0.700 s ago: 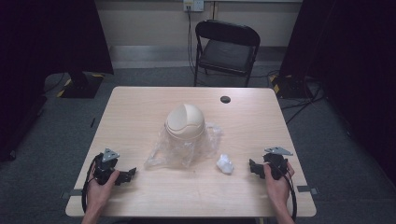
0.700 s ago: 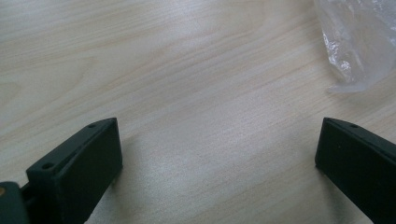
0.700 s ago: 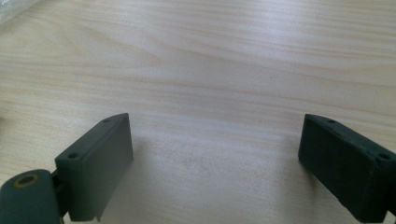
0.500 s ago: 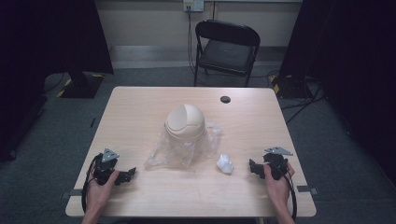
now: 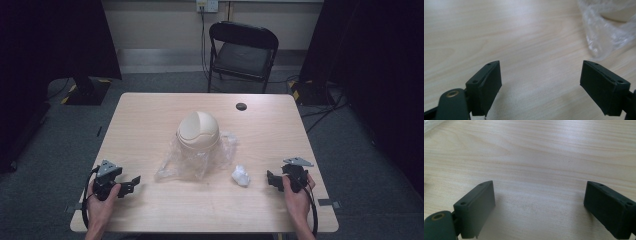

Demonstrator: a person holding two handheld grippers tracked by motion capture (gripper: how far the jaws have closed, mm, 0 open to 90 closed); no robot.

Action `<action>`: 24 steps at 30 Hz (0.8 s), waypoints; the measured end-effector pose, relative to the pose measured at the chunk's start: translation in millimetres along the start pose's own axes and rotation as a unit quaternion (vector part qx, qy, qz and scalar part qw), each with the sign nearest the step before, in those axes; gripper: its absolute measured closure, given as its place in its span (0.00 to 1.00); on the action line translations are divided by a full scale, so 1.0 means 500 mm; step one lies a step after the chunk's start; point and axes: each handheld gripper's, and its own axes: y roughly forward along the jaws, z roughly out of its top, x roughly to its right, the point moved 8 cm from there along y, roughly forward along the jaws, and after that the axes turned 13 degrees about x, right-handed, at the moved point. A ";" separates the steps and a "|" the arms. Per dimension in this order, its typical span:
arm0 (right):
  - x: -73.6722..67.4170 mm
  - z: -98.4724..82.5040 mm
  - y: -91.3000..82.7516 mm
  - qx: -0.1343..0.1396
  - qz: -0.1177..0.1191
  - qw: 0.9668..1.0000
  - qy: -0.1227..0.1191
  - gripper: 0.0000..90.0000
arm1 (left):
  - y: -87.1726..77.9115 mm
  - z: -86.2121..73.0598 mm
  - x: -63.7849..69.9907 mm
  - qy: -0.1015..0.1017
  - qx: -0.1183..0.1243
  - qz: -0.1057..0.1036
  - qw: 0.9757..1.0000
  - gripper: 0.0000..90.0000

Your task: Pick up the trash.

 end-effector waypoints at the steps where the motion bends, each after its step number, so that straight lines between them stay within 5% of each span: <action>1: 0.000 0.000 0.000 0.000 0.000 1.000 0.000 0.10 | 0.000 0.000 0.000 0.000 0.000 0.000 1.000 0.19; 12: 0.000 0.000 0.000 0.000 0.000 1.000 0.000 0.10 | -0.020 0.078 0.056 0.037 0.044 -0.049 0.997 0.21; 13: 0.000 0.000 0.000 0.000 0.000 1.000 0.000 0.10 | -0.019 0.089 0.068 0.053 0.046 -0.053 0.996 0.21; 21: 0.000 0.000 0.000 0.000 0.000 1.000 0.000 0.10 | -0.001 0.129 0.115 0.058 0.054 -0.089 0.993 0.19; 24: 0.000 0.000 0.000 0.000 0.000 1.000 0.000 0.10 | 0.009 0.150 0.138 0.060 0.053 -0.120 0.990 0.20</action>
